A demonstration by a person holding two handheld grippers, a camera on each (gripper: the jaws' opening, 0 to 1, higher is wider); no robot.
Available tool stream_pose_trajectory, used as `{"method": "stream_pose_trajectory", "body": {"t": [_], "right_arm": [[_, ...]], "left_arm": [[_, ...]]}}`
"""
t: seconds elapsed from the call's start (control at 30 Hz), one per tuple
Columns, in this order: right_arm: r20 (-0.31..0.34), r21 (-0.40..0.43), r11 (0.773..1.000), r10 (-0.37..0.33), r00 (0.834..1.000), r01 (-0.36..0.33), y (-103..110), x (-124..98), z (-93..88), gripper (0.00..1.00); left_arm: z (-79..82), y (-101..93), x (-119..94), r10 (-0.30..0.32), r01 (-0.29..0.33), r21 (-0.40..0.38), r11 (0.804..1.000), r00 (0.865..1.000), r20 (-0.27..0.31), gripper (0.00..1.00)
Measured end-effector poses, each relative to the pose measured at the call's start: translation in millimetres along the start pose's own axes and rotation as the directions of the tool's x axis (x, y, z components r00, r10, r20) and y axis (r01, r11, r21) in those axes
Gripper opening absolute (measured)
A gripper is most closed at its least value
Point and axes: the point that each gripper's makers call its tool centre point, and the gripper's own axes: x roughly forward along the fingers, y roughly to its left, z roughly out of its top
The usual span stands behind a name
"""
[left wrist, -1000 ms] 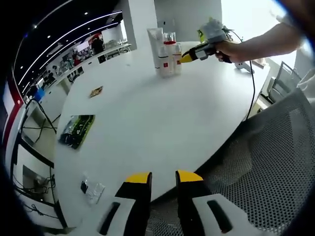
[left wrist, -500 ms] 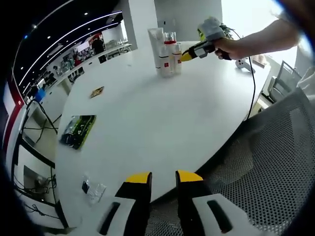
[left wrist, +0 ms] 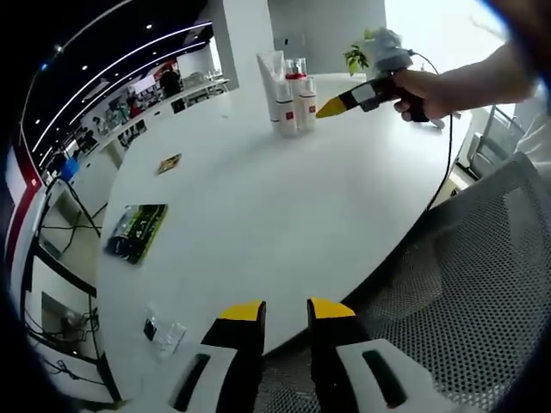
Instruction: Arrange the skincare products in the storage area until every visible bottle or jar stands upright without overlapping.
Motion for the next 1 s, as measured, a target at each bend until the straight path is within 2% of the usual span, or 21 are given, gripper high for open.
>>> {"method": "stream_pose_trajectory", "body": {"t": [0.1, 0.13, 0.17, 0.23, 0.3, 0.37, 0.43, 0.47, 0.53, 0.6, 0.63, 0.7, 0.73, 0.77, 0.8, 0.9, 0.93, 1.0], "right_arm": [[-0.034, -0.057, 0.996, 0.064, 0.997, -0.065, 28, -2, -5.4, 0.34], [-0.035, -0.054, 0.996, 0.065, 0.997, -0.067, 33, -4, -6.0, 0.35], [-0.043, -0.042, 0.994, 0.101, 0.994, -0.103, 48, -9, -8.2, 0.36], [-0.042, -0.043, 0.984, 0.17, 0.985, -0.172, 73, -17, -7.3, 0.38], [-0.068, -0.084, 0.971, 0.217, 0.974, -0.222, 96, -31, -14.2, 0.4], [-0.082, -0.082, 0.956, 0.275, 0.958, -0.282, 125, -47, -22.3, 0.4], [-0.088, -0.099, 0.952, 0.282, 0.955, -0.291, 138, -58, -27.2, 0.42], [-0.094, -0.103, 0.949, 0.288, 0.953, -0.297, 147, -65, -31.4, 0.42], [-0.117, -0.098, 0.941, 0.312, 0.943, -0.323, 162, -77, -39.9, 0.43], [-0.133, -0.106, 0.933, 0.328, 0.935, -0.343, 172, -87, -46.5, 0.44], [-0.138, -0.112, 0.933, 0.327, 0.935, -0.343, 173, -88, -47.6, 0.44], [-0.152, -0.143, 0.93, 0.319, 0.936, -0.34, 178, -95, -53.1, 0.44], [-0.162, -0.166, 0.924, 0.318, 0.934, -0.343, 180, -97, -55.5, 0.44], [-0.173, -0.243, 0.909, 0.302, 0.938, -0.337, 180, -97, -55.5, 0.44], [-0.152, -0.289, 0.906, 0.275, 0.949, -0.308, 179, -96, -51.3, 0.44], [-0.108, -0.348, 0.909, 0.206, 0.973, -0.231, 174, -90, -45.1, 0.44], [-0.095, -0.393, 0.9, 0.162, 0.982, -0.187, 169, -88, -44.7, 0.43], [-0.086, -0.456, 0.881, 0.1, 0.991, -0.128, 161, -86, -45.6, 0.41]], "left_arm": [[1.1, -0.6, 0, 0.0, 0.0, 0.001, 1.0, 1.0, 0.004, 0.2], [0.3, -2.2, 0, -0.001, 0.001, 0.004, 1.0, 1.0, -0.005, 0.2], [-0.6, -2.6, 0, 0.001, -0.001, 0.01, 1.0, 1.0, -0.012, 0.2], [0.8, -3.8, -1, 0.001, -0.001, 0.012, 1.0, 1.0, -0.009, 0.2], [3.1, -4.3, -2, 0.002, -0.002, 0.008, 1.0, 1.0, 0.002, 0.2], [3.6, -5.5, -1, 0.0, 0.0, 0.01, 1.0, 1.0, -0.002, 0.21], [7.8, -9.2, 0, -0.001, 0.001, 0.016, 1.0, 1.0, -0.008, 0.23], [16.8, -10.9, -3, -0.003, 0.003, 0.019, 1.0, 1.0, 0.015, 0.25], [41.7, -10.4, -6, 0.021, -0.018, -0.024, 1.0, 0.993, 0.118, 0.28], [40.7, -11.2, -8, 0.019, -0.016, -0.024, 1.0, 0.992, 0.128, 0.28], [33.4, -9.9, -6, 0.021, -0.019, -0.025, 1.0, 0.994, 0.108, 0.29], [18.4, -9.9, -4, 0.017, -0.017, -0.028, 0.999, 1.0, 0.008, 0.29], [25.6, -9.9, -2, 0.009, -0.008, -0.03, 1.0, 0.999, 0.04, 0.29], [33.7, -10.9, -4, 0.004, 0.0, -0.056, 0.998, 0.997, 0.076, 0.3], [42.1, -8.9, -5, 0.005, 0.002, -0.061, 0.998, 0.993, 0.118, 0.32], [42.4, 4.3, -6, 0.041, -0.022, -0.155, 0.988, 0.993, 0.115, 0.33], [43.5, 7.3, -7, 0.043, -0.023, -0.176, 0.984, 0.992, 0.115, 0.33], [56.6, 19.3, -10, 0.061, -0.02, -0.266, 0.964, 0.987, 0.15, 0.36]]}}
